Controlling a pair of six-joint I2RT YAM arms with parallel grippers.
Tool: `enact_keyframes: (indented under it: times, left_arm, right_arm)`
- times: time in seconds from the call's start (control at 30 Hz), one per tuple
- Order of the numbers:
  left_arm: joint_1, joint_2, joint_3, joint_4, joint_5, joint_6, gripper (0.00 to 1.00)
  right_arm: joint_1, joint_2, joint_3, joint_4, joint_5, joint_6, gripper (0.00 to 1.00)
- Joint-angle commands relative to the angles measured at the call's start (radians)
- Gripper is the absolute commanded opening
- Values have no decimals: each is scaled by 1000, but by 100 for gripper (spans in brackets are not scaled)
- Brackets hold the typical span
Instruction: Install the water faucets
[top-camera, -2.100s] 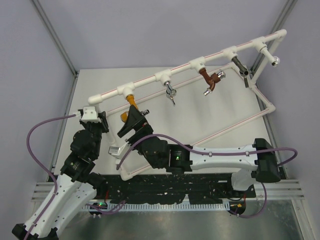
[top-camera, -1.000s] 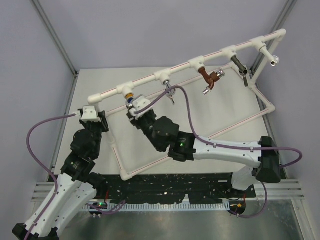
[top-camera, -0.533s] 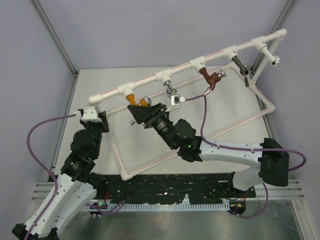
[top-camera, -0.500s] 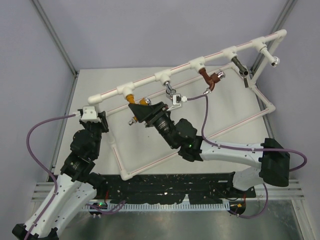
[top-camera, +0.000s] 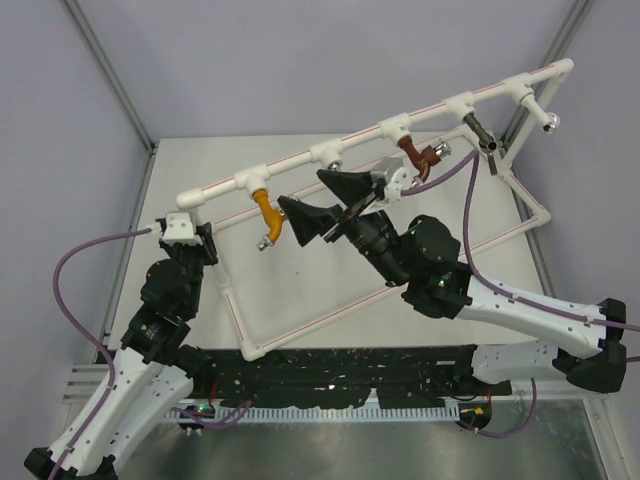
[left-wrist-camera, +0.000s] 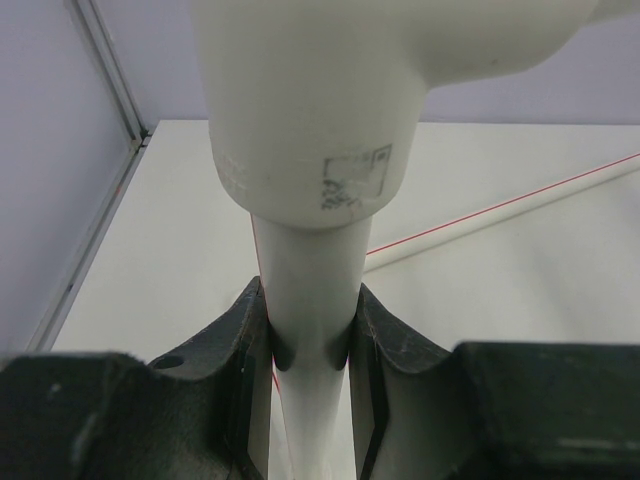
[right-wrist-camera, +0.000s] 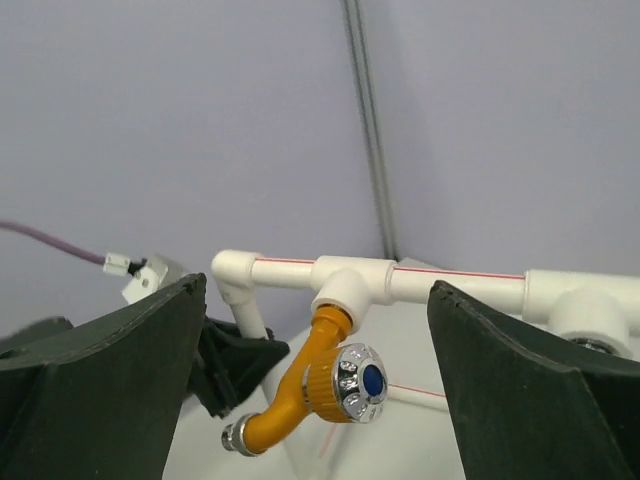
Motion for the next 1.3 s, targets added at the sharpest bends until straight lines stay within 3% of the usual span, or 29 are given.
enact_keyframes:
  times: [0.0, 0.17, 0.37, 0.5, 0.63, 0.77, 0.83, 1.1, 1.27]
  left_arm:
    - [-40, 27, 10, 45, 217, -49, 0]
    - [-40, 30, 10, 44, 223, -53, 0]
    - [-40, 30, 10, 44, 219, -52, 0]
    - [-40, 27, 10, 44, 220, -52, 0]
    - [-40, 26, 10, 43, 217, -50, 0]
    - [-40, 20, 9, 45, 216, -49, 0]
    - [-40, 20, 9, 45, 216, -49, 0]
    - [-40, 12, 9, 45, 216, -47, 0]
    - [-42, 9, 9, 45, 214, -44, 0]
  right_arm:
    - [102, -4, 147, -369, -63, -719, 95]
    - [215, 33, 199, -567, 38, -1221, 95]
    - [271, 94, 235, -670, 130, -1541, 96]
    - [274, 157, 224, -601, 228, -1702, 96]
    - [271, 216, 207, -417, 285, -1843, 95]
    - [246, 286, 201, -293, 340, -1934, 95]
    - [228, 315, 198, -256, 354, -1952, 100]
    - [205, 391, 187, -92, 388, -1916, 52]
    - [217, 440, 230, -47, 446, -1716, 25]
